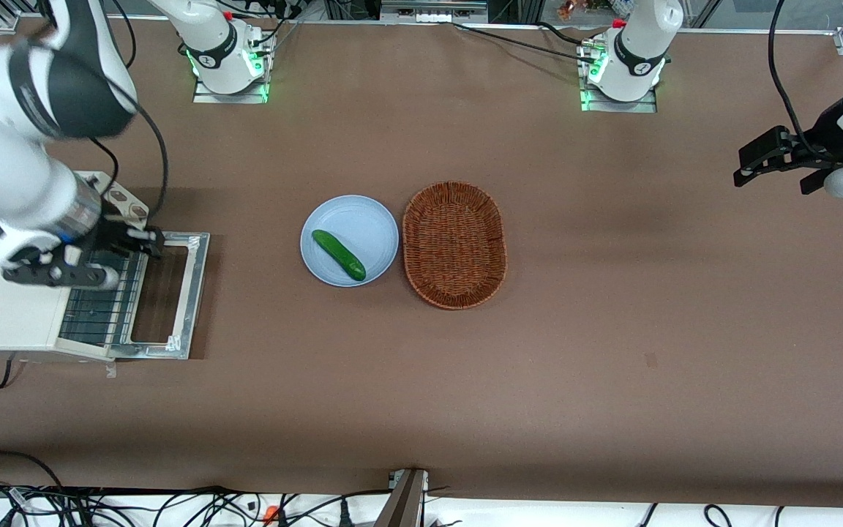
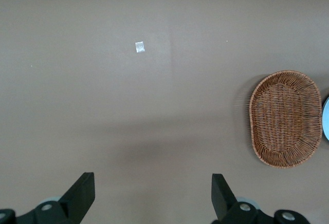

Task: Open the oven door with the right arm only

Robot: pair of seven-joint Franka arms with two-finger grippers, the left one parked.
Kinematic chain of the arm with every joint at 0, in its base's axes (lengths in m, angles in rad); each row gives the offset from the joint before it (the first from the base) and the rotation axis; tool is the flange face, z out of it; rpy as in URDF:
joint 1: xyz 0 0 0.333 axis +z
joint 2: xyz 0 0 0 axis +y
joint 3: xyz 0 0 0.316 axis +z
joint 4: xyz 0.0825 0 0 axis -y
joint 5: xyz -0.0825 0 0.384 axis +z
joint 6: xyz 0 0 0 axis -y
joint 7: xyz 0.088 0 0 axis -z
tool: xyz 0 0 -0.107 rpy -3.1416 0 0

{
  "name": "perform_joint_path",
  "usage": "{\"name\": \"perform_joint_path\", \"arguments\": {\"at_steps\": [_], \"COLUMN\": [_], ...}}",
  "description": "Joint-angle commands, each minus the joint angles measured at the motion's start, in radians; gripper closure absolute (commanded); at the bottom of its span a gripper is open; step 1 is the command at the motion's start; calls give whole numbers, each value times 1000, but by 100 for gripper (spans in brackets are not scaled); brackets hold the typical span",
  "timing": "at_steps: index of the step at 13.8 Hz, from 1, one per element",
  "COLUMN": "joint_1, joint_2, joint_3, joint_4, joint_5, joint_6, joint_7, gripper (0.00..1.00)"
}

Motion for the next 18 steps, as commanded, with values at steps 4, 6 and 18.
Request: {"name": "perform_joint_path", "arguments": {"at_steps": [4,6,18], "joint_1": [-6,-9,-45], "joint_2": [-222,-251,-253], "joint_3": [0,-2,-5], "joint_4": [-62,-58,-55], "joint_5": [100,136,172], "joint_6": [-103,-143,-160], "joint_7": [-59,-70,-143], "gripper": [0,0,0]}}
